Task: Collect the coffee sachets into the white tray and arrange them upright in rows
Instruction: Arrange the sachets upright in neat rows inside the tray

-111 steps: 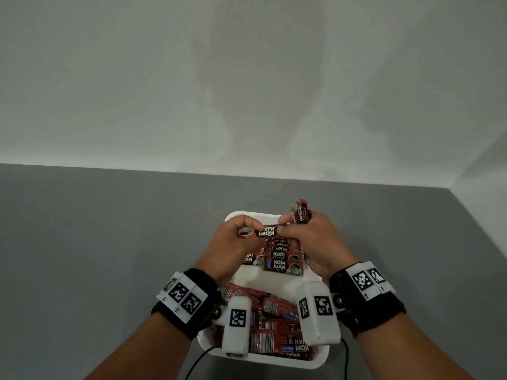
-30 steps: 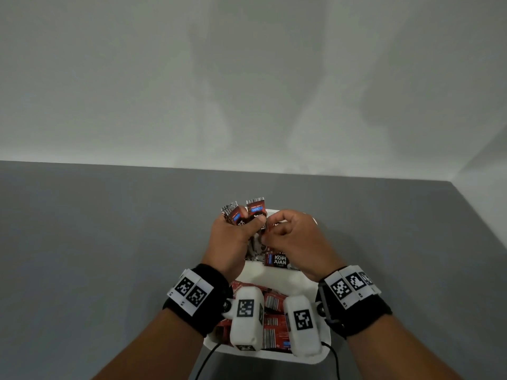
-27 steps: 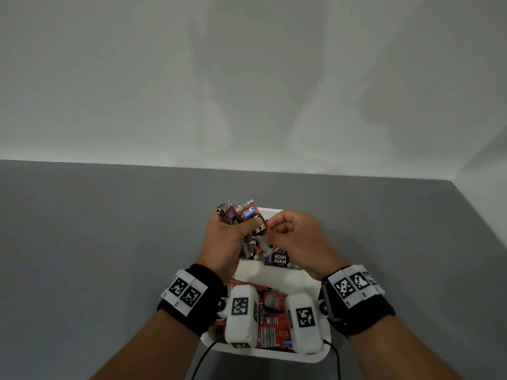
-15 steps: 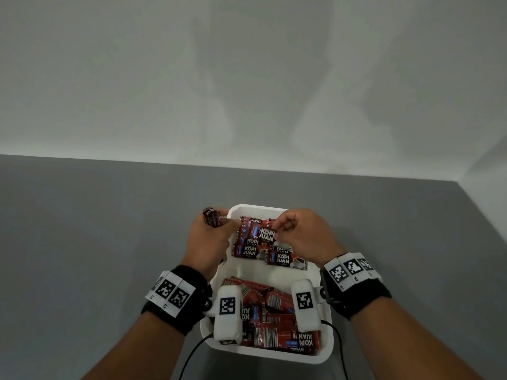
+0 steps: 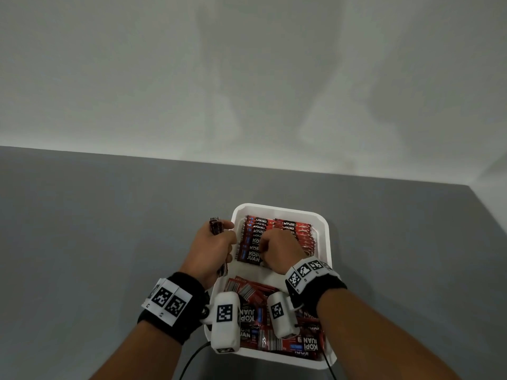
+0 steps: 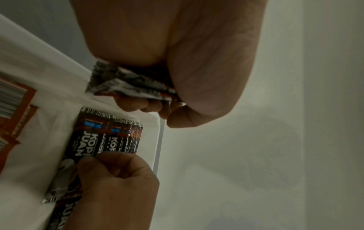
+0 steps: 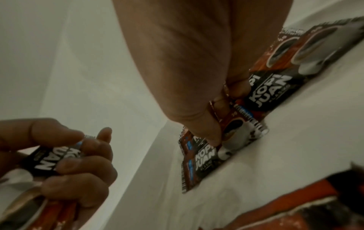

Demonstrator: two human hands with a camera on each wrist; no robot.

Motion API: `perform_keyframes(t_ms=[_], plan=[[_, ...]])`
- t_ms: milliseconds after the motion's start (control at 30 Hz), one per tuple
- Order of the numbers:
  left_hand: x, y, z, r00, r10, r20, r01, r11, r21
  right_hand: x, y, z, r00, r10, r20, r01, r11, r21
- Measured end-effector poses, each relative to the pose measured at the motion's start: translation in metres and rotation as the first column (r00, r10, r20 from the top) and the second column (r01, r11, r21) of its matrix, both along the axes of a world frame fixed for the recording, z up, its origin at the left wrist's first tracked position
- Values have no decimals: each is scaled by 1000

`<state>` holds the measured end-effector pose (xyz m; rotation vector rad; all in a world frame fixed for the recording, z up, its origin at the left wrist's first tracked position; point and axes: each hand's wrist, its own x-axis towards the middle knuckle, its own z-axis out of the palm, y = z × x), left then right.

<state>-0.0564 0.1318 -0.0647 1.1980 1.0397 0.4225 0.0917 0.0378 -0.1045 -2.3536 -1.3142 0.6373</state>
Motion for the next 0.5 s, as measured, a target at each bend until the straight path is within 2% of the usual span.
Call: perform_keyframes(t_ms=[200,300,367,433,500], plan=[[0,-6,2,998,-57,-27,59,996,72,1,0,2,998,45,47,-44,999,-3],[-1,-6,4,964,-201,-174,235,950,207,10,-10,8,1000,-24,13,24,998,50],[1,-7,6,877,-334,-344,441,844,305,18,-21,13,998,-62,17,61,996,68],[6,-9,9,743,-453,-493,649,668,364,22,-36,18,999,-21,34,21,1000,7],[14,-14,8,586,-554,-591,806,472,357,21,-50,21,996,73,44,-68,991,-118]])
